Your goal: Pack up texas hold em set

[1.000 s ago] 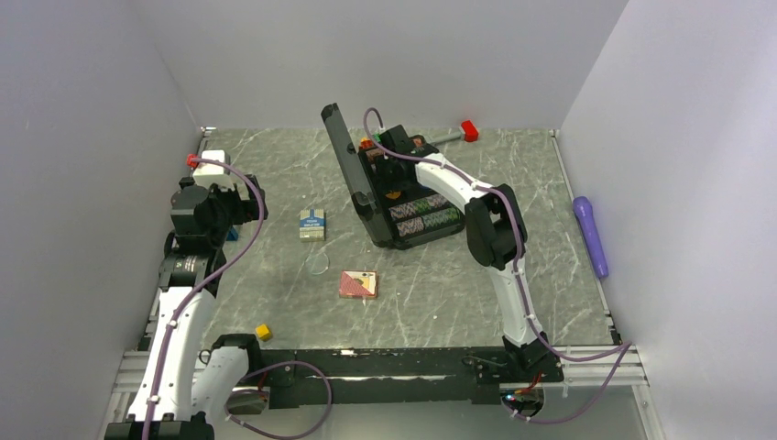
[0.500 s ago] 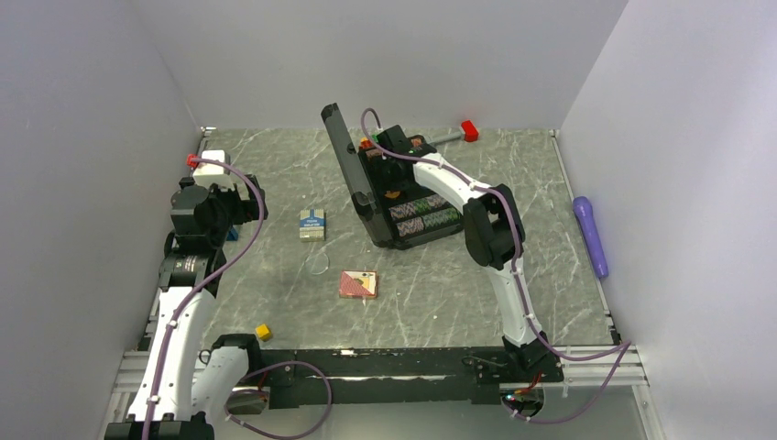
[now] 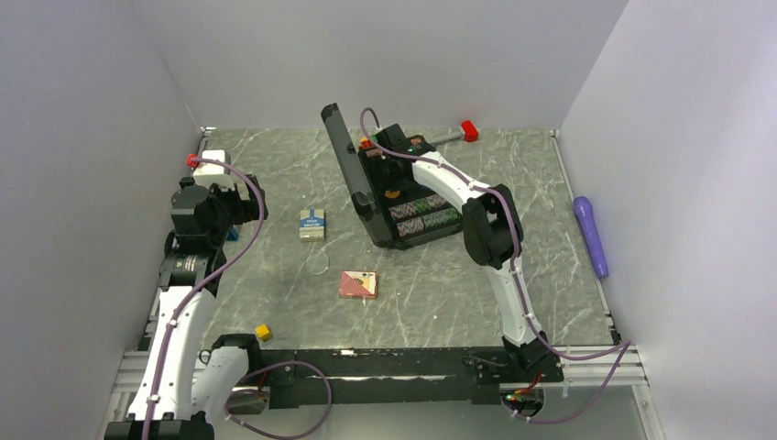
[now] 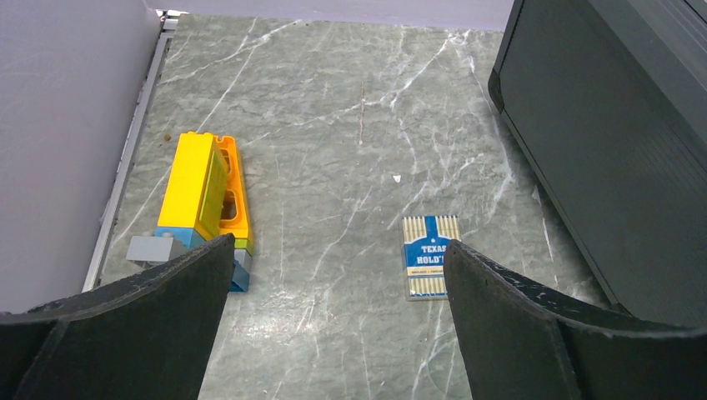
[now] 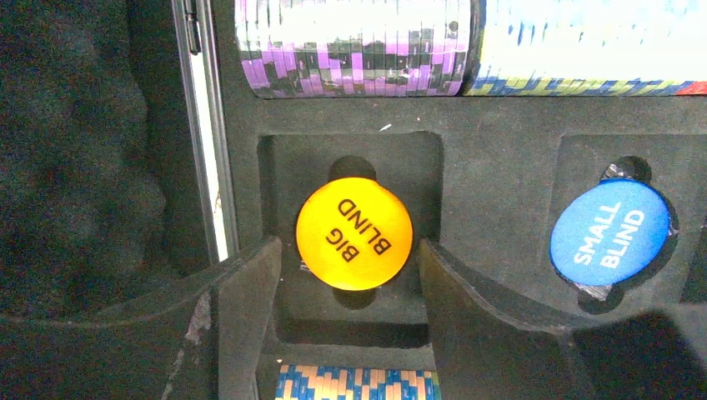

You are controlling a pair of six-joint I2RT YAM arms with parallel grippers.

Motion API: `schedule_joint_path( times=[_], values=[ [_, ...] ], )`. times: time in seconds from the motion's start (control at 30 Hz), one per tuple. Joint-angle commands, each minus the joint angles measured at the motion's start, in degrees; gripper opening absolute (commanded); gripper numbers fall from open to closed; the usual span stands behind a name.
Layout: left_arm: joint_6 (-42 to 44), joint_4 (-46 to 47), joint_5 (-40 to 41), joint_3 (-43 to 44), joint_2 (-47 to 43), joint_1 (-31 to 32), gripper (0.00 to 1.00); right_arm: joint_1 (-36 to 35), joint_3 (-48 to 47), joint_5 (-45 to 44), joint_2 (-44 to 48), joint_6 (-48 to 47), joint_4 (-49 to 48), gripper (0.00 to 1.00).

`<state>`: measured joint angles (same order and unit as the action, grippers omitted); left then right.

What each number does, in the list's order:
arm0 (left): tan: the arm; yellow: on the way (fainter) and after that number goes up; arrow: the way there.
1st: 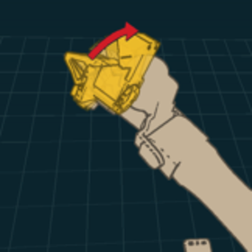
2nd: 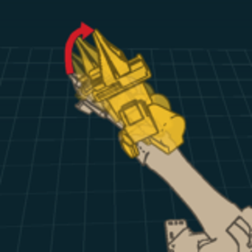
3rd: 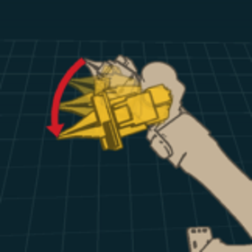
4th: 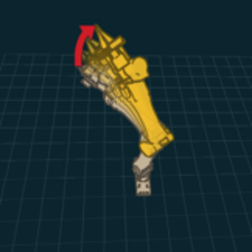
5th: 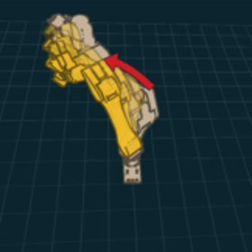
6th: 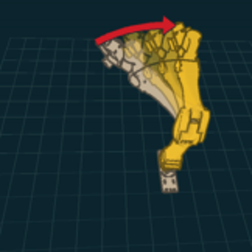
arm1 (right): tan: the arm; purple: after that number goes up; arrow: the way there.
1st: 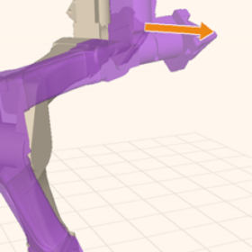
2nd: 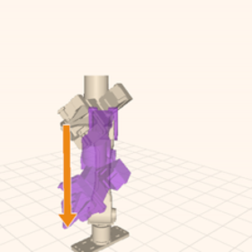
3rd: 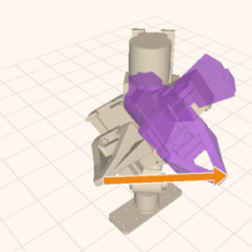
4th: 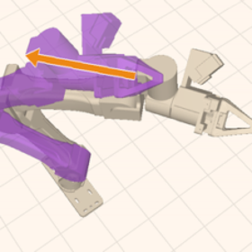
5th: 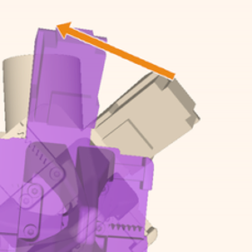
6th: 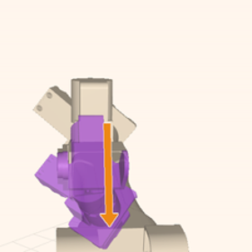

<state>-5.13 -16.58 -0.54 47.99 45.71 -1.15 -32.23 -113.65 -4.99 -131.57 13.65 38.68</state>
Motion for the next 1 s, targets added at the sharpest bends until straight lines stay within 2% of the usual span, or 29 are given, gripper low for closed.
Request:
schedule_joint_path(
  times=[0.0,0.37,0.7,0.97],
  values=[
    [0.6,2.1,0.4,0.1,0.2,-0.1,0.99,-0.1,-1.4,0.6,5.3,-1.2,-0.5,0.69],
    [0.6,2.1,0.4,0.1,0.4,-0.2,0.99,-0.1,3.8,0.1,9.3,-0.2,-2.6,0.59],
    [0.6,2.2,0.4,0.0,0.4,-0.1,0.99,-0.1,8.8,1.5,9.3,2.1,-4.0,0.39],
    [0.6,2.2,0.4,0.0,0.5,-0.2,0.99,0.2,9.3,1.7,5.8,3.3,-5.0,0.36]
  ],
)
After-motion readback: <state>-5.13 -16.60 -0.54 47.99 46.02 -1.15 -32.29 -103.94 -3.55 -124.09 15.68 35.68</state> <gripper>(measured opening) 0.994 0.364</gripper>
